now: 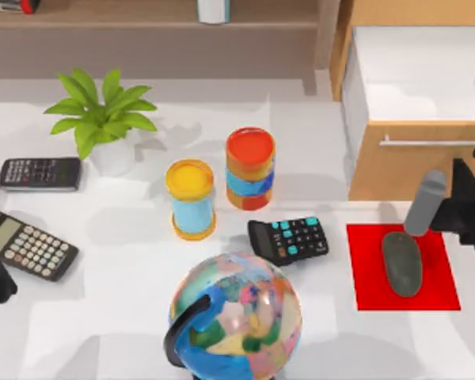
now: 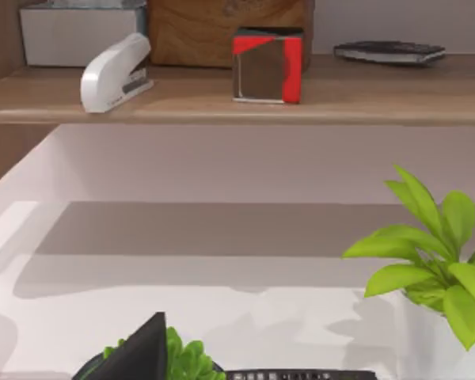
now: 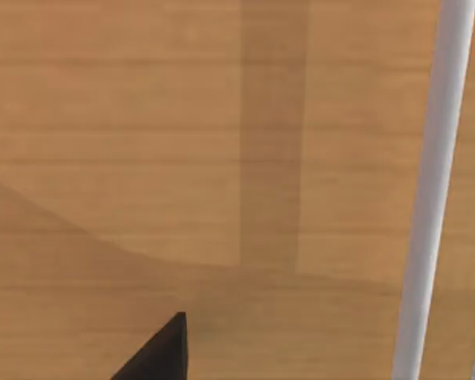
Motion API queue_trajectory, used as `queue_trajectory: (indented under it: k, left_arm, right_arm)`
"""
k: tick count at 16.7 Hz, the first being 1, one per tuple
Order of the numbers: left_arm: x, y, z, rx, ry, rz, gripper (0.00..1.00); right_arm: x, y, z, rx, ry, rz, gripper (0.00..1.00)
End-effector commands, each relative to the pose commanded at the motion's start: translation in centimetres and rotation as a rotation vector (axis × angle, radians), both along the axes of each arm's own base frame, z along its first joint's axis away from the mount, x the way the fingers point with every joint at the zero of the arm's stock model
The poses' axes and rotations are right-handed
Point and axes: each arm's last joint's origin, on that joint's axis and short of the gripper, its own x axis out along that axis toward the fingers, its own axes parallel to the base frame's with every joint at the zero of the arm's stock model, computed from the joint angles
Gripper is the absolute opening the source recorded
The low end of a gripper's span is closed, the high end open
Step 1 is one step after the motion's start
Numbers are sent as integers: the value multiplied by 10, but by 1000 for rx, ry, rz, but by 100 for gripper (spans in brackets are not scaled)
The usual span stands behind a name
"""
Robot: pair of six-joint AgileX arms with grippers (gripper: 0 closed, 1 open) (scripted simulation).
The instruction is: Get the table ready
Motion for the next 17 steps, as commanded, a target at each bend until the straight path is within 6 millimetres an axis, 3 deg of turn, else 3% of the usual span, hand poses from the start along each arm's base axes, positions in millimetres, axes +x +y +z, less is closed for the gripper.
queue_trajectory:
  k: [10, 17]
  left_arm:
    - [0, 0, 0, 0, 0, 0, 100]
    - [0, 0, 0, 0, 0, 0, 100]
  right_arm:
    - [0, 0, 0, 0, 0, 0, 2]
    - [0, 0, 0, 0, 0, 0, 0]
